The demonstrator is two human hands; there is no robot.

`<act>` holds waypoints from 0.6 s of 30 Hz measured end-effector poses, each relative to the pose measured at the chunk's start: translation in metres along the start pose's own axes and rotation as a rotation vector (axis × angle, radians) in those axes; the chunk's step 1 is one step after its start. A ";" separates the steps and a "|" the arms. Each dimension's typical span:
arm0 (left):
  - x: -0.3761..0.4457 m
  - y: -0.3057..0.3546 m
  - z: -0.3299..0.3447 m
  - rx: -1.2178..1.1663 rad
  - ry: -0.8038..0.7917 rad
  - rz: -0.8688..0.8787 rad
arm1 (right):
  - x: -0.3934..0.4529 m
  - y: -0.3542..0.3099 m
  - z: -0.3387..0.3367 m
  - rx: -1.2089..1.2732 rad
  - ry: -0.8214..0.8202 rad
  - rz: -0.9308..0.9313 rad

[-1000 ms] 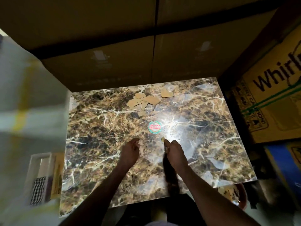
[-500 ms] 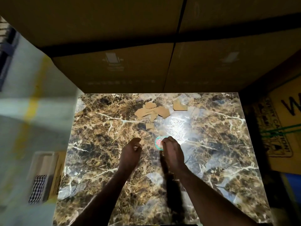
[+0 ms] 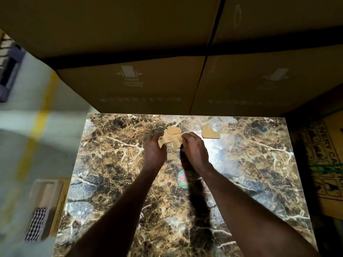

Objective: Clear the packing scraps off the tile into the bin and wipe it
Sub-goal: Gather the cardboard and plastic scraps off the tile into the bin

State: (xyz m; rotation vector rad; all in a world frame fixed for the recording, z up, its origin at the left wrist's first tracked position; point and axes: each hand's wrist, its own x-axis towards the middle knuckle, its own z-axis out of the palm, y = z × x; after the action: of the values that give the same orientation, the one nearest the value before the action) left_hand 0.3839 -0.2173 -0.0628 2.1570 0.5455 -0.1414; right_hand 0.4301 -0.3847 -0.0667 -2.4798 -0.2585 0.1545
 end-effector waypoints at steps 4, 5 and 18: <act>0.028 -0.006 0.002 0.252 -0.020 0.043 | 0.003 0.006 -0.012 0.107 0.030 0.037; 0.033 -0.003 0.000 0.301 -0.023 0.049 | 0.002 0.011 -0.018 0.117 0.085 0.055; 0.015 0.008 0.026 0.225 -0.235 0.088 | 0.006 0.051 -0.030 -0.006 -0.118 0.291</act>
State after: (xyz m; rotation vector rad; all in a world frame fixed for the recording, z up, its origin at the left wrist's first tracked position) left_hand 0.4037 -0.2373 -0.0772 2.3367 0.3100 -0.4195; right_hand 0.4483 -0.4401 -0.0743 -2.5065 0.0551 0.4228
